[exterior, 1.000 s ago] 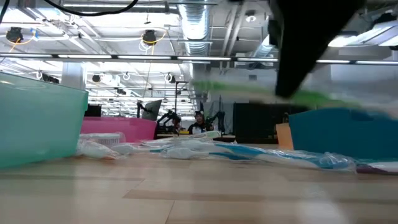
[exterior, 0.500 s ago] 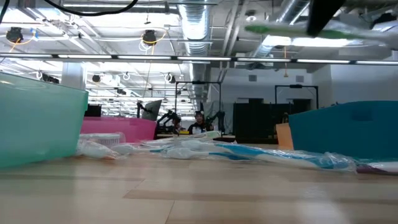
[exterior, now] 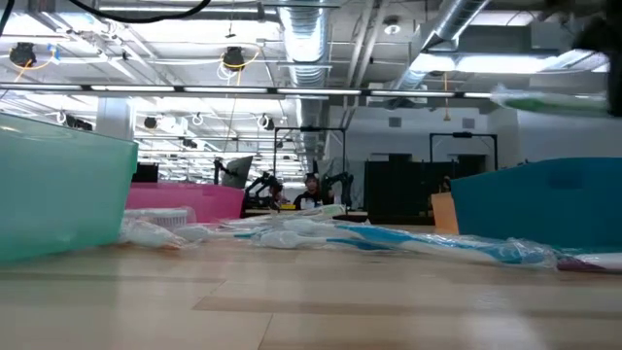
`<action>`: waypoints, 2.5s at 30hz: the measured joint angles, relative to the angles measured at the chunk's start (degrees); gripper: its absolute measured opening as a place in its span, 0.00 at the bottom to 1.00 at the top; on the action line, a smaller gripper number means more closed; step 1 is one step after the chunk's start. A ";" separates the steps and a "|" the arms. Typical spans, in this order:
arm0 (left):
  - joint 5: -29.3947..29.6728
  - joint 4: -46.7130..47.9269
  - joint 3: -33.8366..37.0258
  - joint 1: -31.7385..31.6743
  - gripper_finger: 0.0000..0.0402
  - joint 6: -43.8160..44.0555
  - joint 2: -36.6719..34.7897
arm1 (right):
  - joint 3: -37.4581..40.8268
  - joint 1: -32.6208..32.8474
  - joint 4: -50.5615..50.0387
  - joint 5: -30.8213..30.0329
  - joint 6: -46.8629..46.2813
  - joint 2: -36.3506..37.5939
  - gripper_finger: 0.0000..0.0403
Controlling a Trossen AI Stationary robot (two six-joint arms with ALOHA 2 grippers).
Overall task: Pick & Place Toothbrushes
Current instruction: Put the green toothbrush into the blue bin, then put the blue toothbrush into the green bin
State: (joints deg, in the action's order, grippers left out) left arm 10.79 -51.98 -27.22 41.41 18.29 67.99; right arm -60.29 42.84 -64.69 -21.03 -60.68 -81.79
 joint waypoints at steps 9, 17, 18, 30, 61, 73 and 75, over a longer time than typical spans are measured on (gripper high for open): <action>0.89 -0.05 0.00 -0.22 0.42 -0.03 0.02 | 13.40 4.25 5.97 4.45 -10.23 7.97 0.00; 1.53 -0.03 0.00 -0.22 0.42 -0.01 0.00 | 15.07 7.21 7.04 6.19 -6.39 7.91 0.00; 1.53 -0.05 0.00 -0.22 0.42 -0.01 0.02 | 15.15 7.45 7.10 6.17 -6.40 7.91 0.00; 1.70 -0.01 0.00 -0.07 0.42 -0.01 0.00 | 15.52 7.28 10.33 6.00 -5.19 7.91 0.02; 1.51 0.01 0.00 -0.08 0.42 -0.61 0.00 | 6.90 -1.47 9.49 -0.38 4.32 7.86 0.47; 5.55 -0.68 -0.02 -0.28 0.42 -1.97 0.01 | -5.02 -4.21 41.96 -36.89 43.00 6.82 0.51; 7.78 -0.68 -0.02 -0.28 0.42 -2.89 0.02 | -4.92 -4.49 48.74 -36.83 49.19 5.12 0.51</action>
State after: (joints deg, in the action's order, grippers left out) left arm 18.57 -52.66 -27.24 41.12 15.40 68.01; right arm -65.21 38.35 -15.96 -57.85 -11.49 -76.67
